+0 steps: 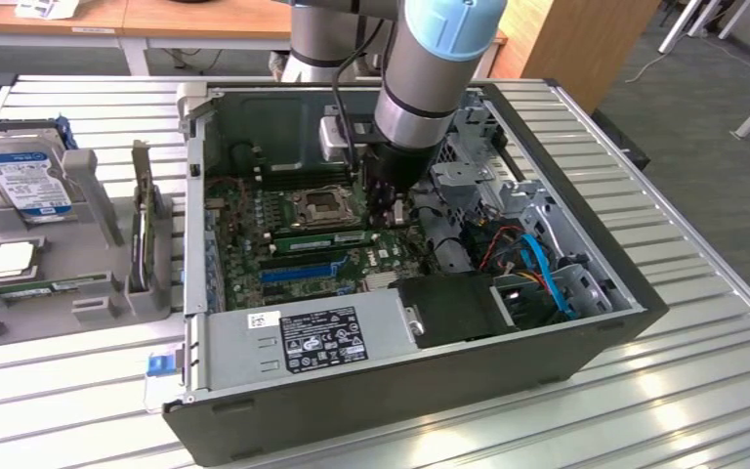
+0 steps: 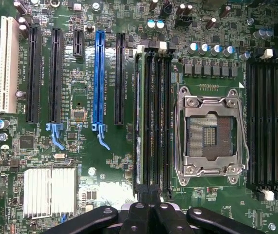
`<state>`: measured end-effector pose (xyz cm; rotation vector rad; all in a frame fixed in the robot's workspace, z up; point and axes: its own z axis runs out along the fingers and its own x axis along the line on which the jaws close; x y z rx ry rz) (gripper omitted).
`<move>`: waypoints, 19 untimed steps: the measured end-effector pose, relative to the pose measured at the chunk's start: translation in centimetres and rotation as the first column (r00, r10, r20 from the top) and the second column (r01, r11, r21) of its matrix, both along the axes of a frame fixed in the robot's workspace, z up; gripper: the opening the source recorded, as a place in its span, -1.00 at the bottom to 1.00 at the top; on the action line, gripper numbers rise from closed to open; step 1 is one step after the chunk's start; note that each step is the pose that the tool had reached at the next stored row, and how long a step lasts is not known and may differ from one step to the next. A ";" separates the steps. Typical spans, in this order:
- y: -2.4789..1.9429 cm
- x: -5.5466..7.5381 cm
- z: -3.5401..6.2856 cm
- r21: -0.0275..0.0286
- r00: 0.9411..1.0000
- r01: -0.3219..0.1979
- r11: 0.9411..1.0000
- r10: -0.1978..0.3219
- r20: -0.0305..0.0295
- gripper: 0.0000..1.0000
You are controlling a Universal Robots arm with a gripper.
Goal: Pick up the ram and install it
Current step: 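Press down the ram until it locks into place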
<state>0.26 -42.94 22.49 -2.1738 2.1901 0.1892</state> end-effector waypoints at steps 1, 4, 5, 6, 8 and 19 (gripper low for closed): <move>0.00 0.0 0.00 0.000 1.000 0.000 1.000 0.000 0.000 -0.80; 0.00 0.0 -0.08 0.002 1.000 0.000 1.000 0.000 0.000 -0.80; 0.00 0.0 -0.12 0.002 1.000 0.000 1.000 0.000 0.000 -0.80; 0.00 0.0 -0.15 0.003 1.000 0.000 1.000 0.000 0.000 -0.80; 0.00 0.0 -0.15 0.003 1.000 0.000 1.000 0.000 0.000 -0.80; 0.00 0.0 -0.23 0.004 1.000 0.000 1.000 0.000 0.000 -0.80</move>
